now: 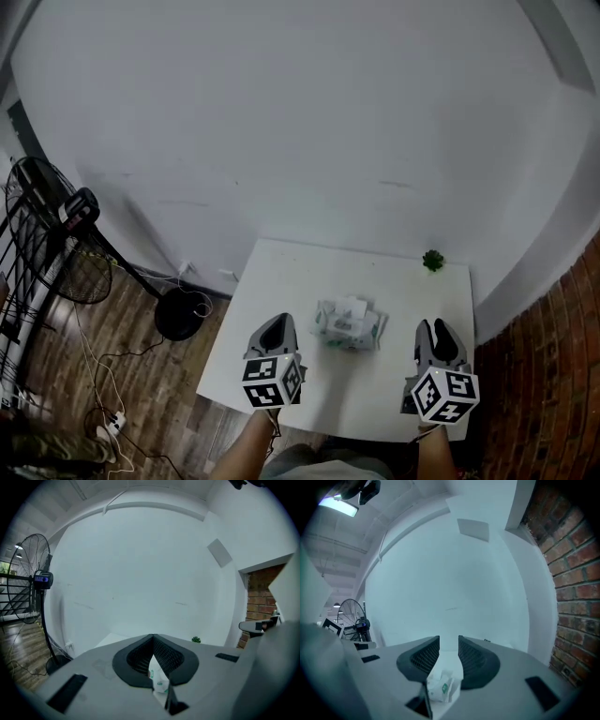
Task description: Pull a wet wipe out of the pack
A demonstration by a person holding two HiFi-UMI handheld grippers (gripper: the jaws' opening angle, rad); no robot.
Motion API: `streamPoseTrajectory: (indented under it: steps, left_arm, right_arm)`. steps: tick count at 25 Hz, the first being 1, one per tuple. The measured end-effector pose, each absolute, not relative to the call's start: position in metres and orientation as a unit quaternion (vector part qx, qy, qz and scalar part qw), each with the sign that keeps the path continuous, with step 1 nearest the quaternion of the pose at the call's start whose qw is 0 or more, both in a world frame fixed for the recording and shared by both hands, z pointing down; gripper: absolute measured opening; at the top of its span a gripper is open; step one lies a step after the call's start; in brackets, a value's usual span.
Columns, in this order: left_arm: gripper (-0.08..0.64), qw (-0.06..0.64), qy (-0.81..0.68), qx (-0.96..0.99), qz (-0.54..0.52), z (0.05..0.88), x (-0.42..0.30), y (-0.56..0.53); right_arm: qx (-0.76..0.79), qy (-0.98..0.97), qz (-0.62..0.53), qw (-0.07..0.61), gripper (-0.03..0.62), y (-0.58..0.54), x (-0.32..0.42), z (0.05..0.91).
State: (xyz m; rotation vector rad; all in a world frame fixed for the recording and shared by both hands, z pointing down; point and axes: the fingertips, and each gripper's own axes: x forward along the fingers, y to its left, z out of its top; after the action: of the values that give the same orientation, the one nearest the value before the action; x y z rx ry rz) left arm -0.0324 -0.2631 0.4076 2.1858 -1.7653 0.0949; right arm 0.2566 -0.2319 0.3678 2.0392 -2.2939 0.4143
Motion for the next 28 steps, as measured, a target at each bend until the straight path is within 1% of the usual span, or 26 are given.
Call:
streamPoseTrajectory:
  steps: [9, 18, 23, 28]
  left_arm:
    - [0.000, 0.171, -0.619, 0.766, 0.044, 0.417, -0.038, -0.289]
    - [0.000, 0.160, -0.601, 0.782, 0.044, 0.412, -0.038, -0.299]
    - [0.000, 0.178, -0.608, 0.772, 0.046, 0.427, -0.044, -0.296]
    - [0.000, 0.185, -0.625, 0.757, 0.044, 0.436, -0.056, -0.290]
  right_arm:
    - [0.644, -0.748, 0.157, 0.027, 0.123, -0.261, 0.243, 0.383]
    - [0.646, -0.744, 0.171, 0.020, 0.123, -0.267, 0.238, 0.386]
    - [0.624, -0.759, 0.179, 0.042, 0.124, -0.268, 0.229, 0.393]
    - [0.582, -0.790, 0.175, 0.079, 0.123, -0.272, 0.214, 0.404]
